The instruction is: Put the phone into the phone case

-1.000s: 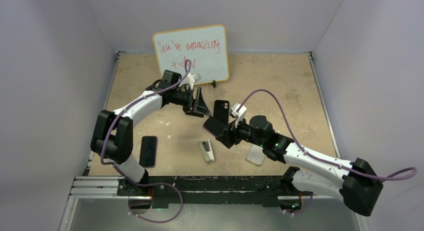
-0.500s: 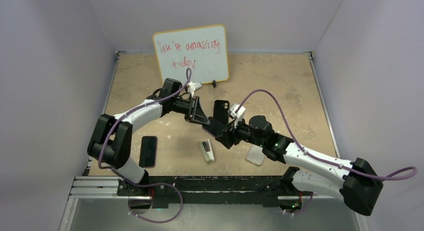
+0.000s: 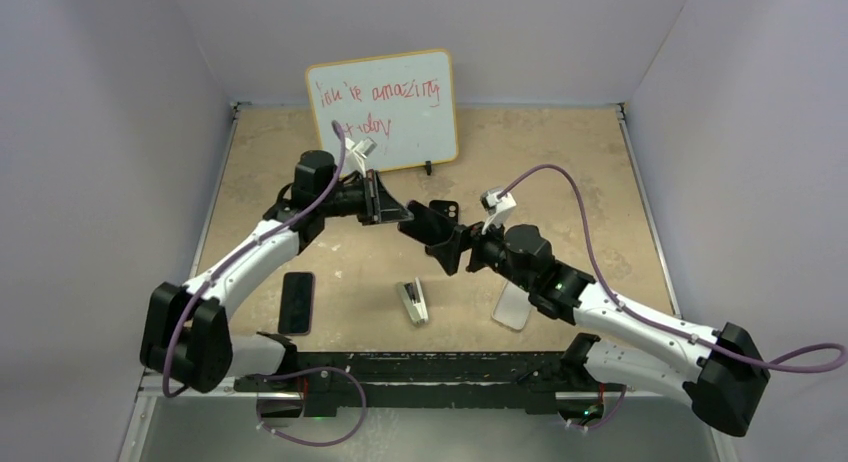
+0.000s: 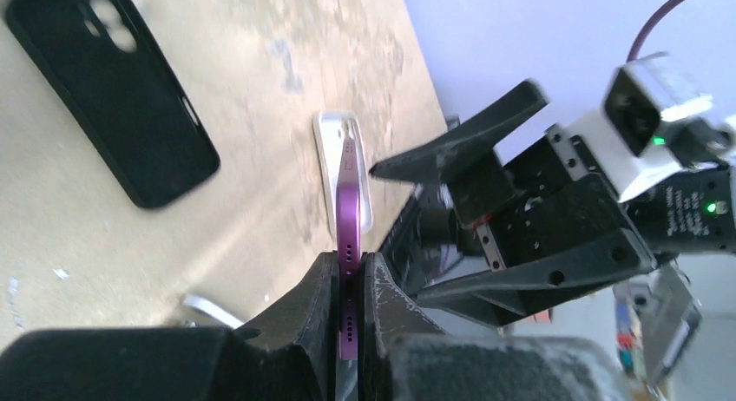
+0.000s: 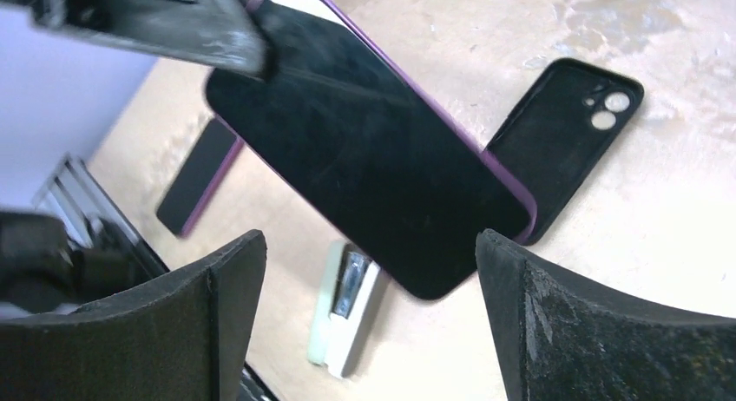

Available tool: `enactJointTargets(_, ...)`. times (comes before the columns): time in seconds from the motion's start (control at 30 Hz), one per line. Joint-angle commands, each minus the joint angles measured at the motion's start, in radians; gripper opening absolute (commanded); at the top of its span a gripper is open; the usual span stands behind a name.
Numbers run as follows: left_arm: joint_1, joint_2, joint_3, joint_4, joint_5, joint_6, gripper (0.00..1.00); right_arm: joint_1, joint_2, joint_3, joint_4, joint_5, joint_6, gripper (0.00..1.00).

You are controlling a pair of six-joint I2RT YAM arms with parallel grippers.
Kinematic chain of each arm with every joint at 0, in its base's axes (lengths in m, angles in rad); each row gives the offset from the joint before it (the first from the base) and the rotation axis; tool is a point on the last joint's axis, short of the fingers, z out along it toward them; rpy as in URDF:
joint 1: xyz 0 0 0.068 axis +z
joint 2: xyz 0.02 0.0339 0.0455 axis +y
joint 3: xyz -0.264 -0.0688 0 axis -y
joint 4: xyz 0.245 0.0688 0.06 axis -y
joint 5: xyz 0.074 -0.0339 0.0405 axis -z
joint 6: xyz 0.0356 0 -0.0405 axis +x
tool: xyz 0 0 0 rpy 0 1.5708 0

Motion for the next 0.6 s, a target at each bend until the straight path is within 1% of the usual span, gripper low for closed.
enactJointTargets(0.0,0.017,-0.125,-0.054,0.214,-0.227,-0.159,0.0,-0.003,0.049,0.094,-0.111,0.149,0.3,0.86)
enactJointTargets(0.07,0.017,-0.166,-0.112,0.32,-0.309,-0.246,0.0,-0.005,0.073,0.096,-0.099,0.109,0.43,0.81)
enactJointTargets(0.13,0.017,-0.201,-0.171,0.428,-0.371,-0.336,0.0,-0.005,0.077,0.069,-0.027,0.068,0.556,0.78)
enactJointTargets(0.23,0.017,-0.241,-0.236,0.528,-0.457,-0.449,0.0,-0.005,0.063,-0.02,0.193,0.04,0.712,0.76)
enactJointTargets(0.3,0.015,-0.258,-0.269,0.585,-0.481,-0.51,0.0,-0.005,0.063,-0.065,0.356,0.055,0.758,0.73)
enactJointTargets(0.33,0.015,-0.265,-0.28,0.608,-0.484,-0.53,0.0,-0.005,0.07,-0.07,0.409,0.059,0.772,0.71)
enactJointTargets(0.4,0.014,-0.278,-0.296,0.636,-0.483,-0.558,0.0,-0.005,0.098,-0.049,0.463,0.08,0.782,0.7)
enactJointTargets(0.47,0.014,-0.296,-0.319,0.658,-0.486,-0.587,0.0,-0.005,0.143,-0.001,0.477,0.105,0.793,0.71)
enactJointTargets(0.5,0.012,-0.307,-0.333,0.674,-0.5,-0.606,0.0,-0.005,0.171,0.021,0.488,0.096,0.811,0.71)
enactJointTargets(0.57,0.009,-0.33,-0.377,0.709,-0.52,-0.645,0.0,-0.005,0.22,0.045,0.56,0.08,0.848,0.69)
